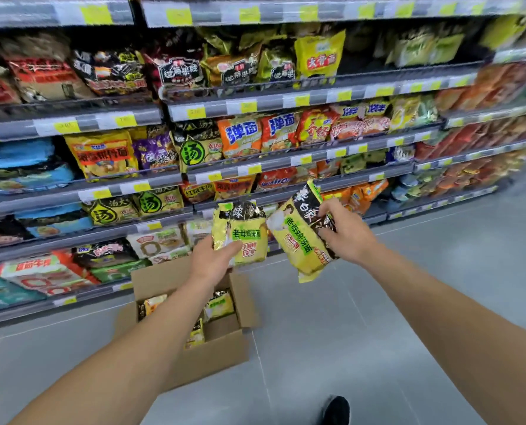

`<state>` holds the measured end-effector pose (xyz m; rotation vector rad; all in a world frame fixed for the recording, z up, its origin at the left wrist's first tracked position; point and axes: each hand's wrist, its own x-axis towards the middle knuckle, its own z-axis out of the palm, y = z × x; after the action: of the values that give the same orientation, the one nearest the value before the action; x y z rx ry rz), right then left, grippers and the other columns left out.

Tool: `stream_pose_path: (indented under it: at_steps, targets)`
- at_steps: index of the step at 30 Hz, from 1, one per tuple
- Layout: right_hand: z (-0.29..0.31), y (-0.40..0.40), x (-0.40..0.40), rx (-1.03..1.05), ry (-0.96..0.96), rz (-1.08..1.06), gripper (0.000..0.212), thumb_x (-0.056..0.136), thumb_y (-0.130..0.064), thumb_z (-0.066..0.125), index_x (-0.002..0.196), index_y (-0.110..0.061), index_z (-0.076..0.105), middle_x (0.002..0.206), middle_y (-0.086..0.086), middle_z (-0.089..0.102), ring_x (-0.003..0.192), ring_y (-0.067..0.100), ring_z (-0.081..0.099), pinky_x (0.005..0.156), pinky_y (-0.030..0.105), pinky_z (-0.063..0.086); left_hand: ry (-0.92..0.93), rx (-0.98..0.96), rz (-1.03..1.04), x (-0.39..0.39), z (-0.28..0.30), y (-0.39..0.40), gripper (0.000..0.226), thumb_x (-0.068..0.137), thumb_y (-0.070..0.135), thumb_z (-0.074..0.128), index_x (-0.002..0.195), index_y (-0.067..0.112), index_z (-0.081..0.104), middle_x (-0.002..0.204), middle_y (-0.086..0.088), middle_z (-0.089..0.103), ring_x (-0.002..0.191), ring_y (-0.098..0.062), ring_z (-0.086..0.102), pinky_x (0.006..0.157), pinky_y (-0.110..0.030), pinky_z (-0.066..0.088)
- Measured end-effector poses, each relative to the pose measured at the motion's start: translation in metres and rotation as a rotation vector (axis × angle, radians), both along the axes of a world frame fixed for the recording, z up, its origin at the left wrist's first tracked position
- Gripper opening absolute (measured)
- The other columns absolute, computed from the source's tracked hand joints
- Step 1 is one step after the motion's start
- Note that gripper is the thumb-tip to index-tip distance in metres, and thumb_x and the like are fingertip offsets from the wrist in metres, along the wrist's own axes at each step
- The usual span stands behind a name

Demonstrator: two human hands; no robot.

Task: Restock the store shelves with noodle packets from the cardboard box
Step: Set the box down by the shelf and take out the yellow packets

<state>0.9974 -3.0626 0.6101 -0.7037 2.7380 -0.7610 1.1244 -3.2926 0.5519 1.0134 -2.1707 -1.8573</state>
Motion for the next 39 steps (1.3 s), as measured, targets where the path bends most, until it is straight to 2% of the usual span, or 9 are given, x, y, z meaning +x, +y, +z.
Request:
stream_pose_path:
  at_steps: [3,7,10,15,20,25,32,36,39]
  targets:
    - [0.011,0.042,-0.028,-0.064,0.000,-0.047,0.036,0.090,-0.014,0.058,0.107,-0.034,0.034,0.099,0.010,0.064,0.076,0.028,0.060,0.068,0.043,0.050,0.003,-0.034,-0.040,-0.040,0.008,0.036,0.096,0.075,0.061,0.071,0.149,0.012,0.033,0.154,-0.004,0.035,0.138,-0.029,0.037,0.113,-0.048,0.032]
    - [0.024,0.115,-0.084,-0.111,-0.003,-0.087,0.055,0.090,-0.016,0.061,0.128,-0.038,0.028,0.112,0.001,0.062,0.089,0.025,0.062,0.070,0.038,0.050,0.040,-0.065,-0.058,-0.107,0.018,0.103,0.088,0.081,0.049,0.071,0.150,0.010,0.030,0.154,-0.005,0.034,0.139,-0.028,0.035,0.113,-0.047,0.031]
    - [0.032,0.179,-0.134,-0.048,0.014,-0.101,0.066,0.090,-0.023,0.065,0.145,-0.031,0.030,0.131,0.002,0.058,0.111,0.027,0.059,0.082,0.040,0.052,0.036,-0.061,-0.077,-0.159,0.028,0.160,0.065,0.079,0.046,0.073,0.132,0.013,0.054,0.131,0.002,0.058,0.116,-0.022,0.055,0.102,-0.042,0.042]
    - [0.042,0.256,-0.209,0.049,0.089,-0.165,0.050,0.088,-0.020,0.065,0.136,-0.026,0.050,0.115,0.000,0.067,0.095,0.025,0.065,0.072,0.031,0.051,0.047,-0.053,-0.130,-0.232,0.040,0.230,0.018,0.083,0.030,0.074,0.098,0.029,0.066,0.099,0.008,0.070,0.092,-0.011,0.065,0.085,-0.034,0.047]
    - [0.043,0.301,-0.282,0.072,0.204,-0.242,0.046,0.088,-0.019,0.065,0.132,-0.027,0.056,0.113,0.003,0.070,0.101,0.026,0.062,0.077,0.036,0.052,0.083,-0.041,-0.144,-0.304,0.048,0.268,0.020,0.085,0.025,0.073,0.104,0.024,0.067,0.099,0.010,0.071,0.094,-0.012,0.067,0.087,-0.034,0.049]
    - [0.045,0.311,-0.350,-0.023,0.298,-0.297,0.047,0.091,-0.014,0.064,0.135,-0.021,0.054,0.121,0.005,0.068,0.103,0.029,0.063,0.083,0.040,0.054,0.152,-0.027,-0.169,-0.381,0.045,0.279,0.017,0.086,0.022,0.071,0.102,0.024,0.065,0.097,0.012,0.069,0.089,-0.004,0.064,0.072,-0.025,0.046]
    - [0.078,0.316,-0.466,0.003,0.421,-0.299,0.049,0.093,-0.011,0.062,0.140,-0.021,0.049,0.130,0.006,0.062,0.110,0.032,0.061,0.087,0.044,0.053,0.179,-0.059,-0.270,-0.508,0.058,0.271,0.031,0.085,0.031,0.072,0.113,0.025,0.059,0.102,0.015,0.064,0.095,-0.010,0.062,0.089,-0.033,0.044]
    - [0.102,0.316,-0.525,-0.002,0.502,-0.320,0.050,0.095,-0.009,0.059,0.141,-0.024,0.046,0.134,0.002,0.059,0.112,0.030,0.060,0.085,0.043,0.054,0.212,-0.141,-0.321,-0.574,0.082,0.268,0.025,0.082,0.028,0.075,0.100,0.031,0.058,0.094,0.020,0.064,0.090,-0.009,0.064,0.085,-0.029,0.044]
    - [0.114,0.317,-0.562,0.014,0.571,-0.338,0.052,0.094,-0.006,0.058,0.141,-0.024,0.046,0.134,0.003,0.059,0.114,0.030,0.058,0.085,0.045,0.054,0.227,-0.208,-0.320,-0.616,0.096,0.270,0.043,0.072,0.038,0.078,0.110,0.024,0.064,0.103,0.011,0.069,0.095,-0.012,0.064,0.084,-0.030,0.049]
